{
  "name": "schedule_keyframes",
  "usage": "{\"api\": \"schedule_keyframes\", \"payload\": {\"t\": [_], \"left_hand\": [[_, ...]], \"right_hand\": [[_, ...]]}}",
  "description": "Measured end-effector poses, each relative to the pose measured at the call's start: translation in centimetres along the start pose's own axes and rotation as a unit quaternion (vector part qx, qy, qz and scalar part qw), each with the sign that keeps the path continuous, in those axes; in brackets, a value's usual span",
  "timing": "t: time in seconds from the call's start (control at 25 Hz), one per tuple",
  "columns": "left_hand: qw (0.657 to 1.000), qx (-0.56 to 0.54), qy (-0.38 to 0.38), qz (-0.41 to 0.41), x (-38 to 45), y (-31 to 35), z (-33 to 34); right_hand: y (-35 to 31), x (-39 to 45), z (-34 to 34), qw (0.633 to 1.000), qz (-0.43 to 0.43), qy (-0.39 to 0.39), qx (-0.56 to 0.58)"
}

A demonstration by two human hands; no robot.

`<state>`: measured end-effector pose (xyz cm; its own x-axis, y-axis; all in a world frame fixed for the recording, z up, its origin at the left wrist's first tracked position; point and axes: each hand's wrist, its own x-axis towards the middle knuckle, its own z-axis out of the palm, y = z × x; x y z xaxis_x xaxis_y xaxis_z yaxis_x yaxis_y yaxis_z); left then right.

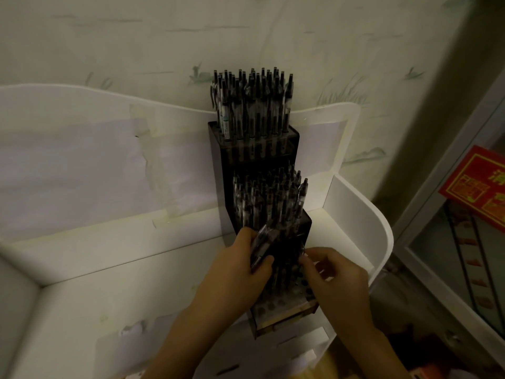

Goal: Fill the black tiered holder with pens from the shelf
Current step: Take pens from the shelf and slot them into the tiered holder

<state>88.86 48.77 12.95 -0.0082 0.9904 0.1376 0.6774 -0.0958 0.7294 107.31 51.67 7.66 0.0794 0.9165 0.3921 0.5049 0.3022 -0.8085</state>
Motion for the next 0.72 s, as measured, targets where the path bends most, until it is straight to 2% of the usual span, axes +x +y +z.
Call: {"api": "schedule_keyframes", "payload": {"t": [0.08, 0.24, 0.4, 0.56, 0.72], "left_hand": [[1.000, 0.007, -0.003, 0.006, 0.0, 0.2, 0.3], [1.000, -0.002, -0.016, 0.010, 0.0, 0.8, 1.1], [0.999, -0.013, -0.019, 0.026, -0.2, 1.3, 1.7], [0.999, 0.002, -0.022, 0.033, -0.2, 1.4, 1.8], [1.000, 0.013, -0.019, 0.016, -0.1, 0.8, 1.0]], "right_hand": [[-2.0, 0.1, -0.6, 0.997, -0.011, 0.027, 0.066], [-5.7, 0.2, -0.9, 0.977, 0.054, -0.053, 0.200], [-6.1, 0.6, -0.9, 0.959, 0.123, -0.076, 0.245], [-6.1, 1.0, -1.8, 0.941, 0.167, -0.065, 0.287], [-6.3, 2.4, -4.4, 0.927, 0.172, 0.003, 0.333]]}}
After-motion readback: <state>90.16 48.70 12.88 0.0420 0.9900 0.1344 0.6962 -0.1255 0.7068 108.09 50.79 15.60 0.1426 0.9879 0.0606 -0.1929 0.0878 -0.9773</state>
